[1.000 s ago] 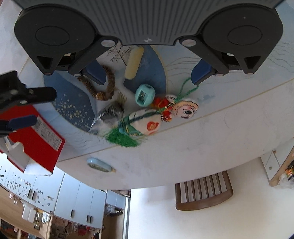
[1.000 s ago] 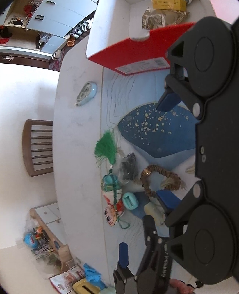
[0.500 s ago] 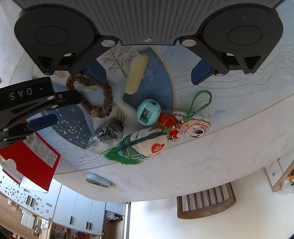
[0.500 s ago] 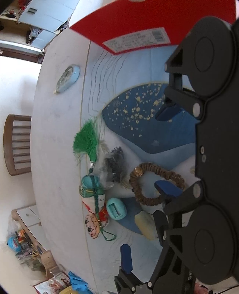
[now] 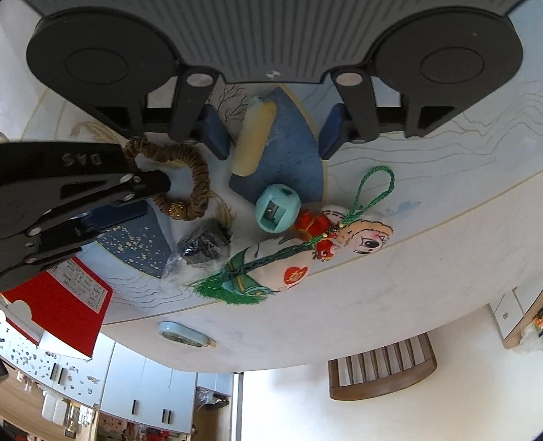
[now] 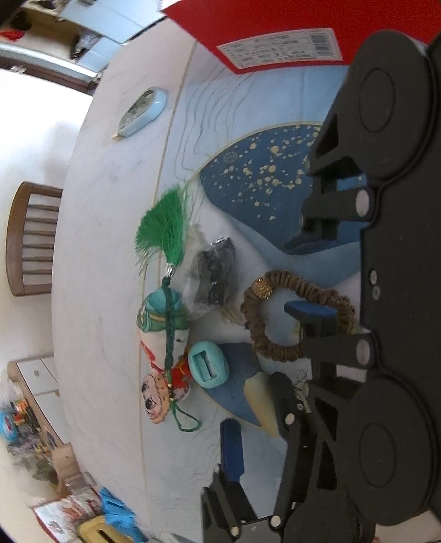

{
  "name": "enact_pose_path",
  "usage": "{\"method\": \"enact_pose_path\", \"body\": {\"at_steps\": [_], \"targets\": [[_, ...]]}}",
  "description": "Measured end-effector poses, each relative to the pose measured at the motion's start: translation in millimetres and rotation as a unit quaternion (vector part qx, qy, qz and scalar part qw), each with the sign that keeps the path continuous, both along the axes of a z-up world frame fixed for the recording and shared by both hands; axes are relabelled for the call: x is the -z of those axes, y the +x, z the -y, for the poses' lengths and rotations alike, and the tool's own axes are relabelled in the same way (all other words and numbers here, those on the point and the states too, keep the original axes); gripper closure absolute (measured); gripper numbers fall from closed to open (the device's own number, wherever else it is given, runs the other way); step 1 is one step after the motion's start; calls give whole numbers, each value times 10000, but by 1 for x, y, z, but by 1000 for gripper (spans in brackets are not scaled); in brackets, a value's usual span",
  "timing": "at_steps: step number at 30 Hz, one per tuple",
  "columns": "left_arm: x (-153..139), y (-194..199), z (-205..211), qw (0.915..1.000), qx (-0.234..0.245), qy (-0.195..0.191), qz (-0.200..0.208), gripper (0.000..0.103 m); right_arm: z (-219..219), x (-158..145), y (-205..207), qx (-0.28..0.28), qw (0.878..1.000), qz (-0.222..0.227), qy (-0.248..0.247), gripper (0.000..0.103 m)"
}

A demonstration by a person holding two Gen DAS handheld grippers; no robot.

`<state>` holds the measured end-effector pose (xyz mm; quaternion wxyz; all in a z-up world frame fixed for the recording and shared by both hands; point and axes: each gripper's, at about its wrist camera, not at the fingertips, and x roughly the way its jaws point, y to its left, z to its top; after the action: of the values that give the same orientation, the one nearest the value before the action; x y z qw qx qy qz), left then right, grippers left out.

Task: Organize objects
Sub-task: 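Grasp the cream cylinder with the left tool while the right tool grasps the brown bead bracelet, then carry the cream cylinder and bead bracelet over the open shoebox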

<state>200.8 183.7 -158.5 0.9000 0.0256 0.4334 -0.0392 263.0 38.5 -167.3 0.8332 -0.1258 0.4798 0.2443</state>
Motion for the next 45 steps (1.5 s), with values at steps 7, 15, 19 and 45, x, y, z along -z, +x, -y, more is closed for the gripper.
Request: {"method": "enact_pose_path", "body": {"at_steps": [7,15,19,45], "targets": [[-2,0,8,9999,148,57,-18,71,-12,1,-12,-332,9989,259,-201,94],[-6,0,15,9997,134,153,-156,88,-5,-3,-13,-93,9995,310,-65,98],[-10,-1,18,9996,97,154,-231,88,7,-11,-15,73,9993,340,128,98],[-105,3,120,9975,675,-203,78,87,136,-105,-37,532,9887,818,1139,98]]}}
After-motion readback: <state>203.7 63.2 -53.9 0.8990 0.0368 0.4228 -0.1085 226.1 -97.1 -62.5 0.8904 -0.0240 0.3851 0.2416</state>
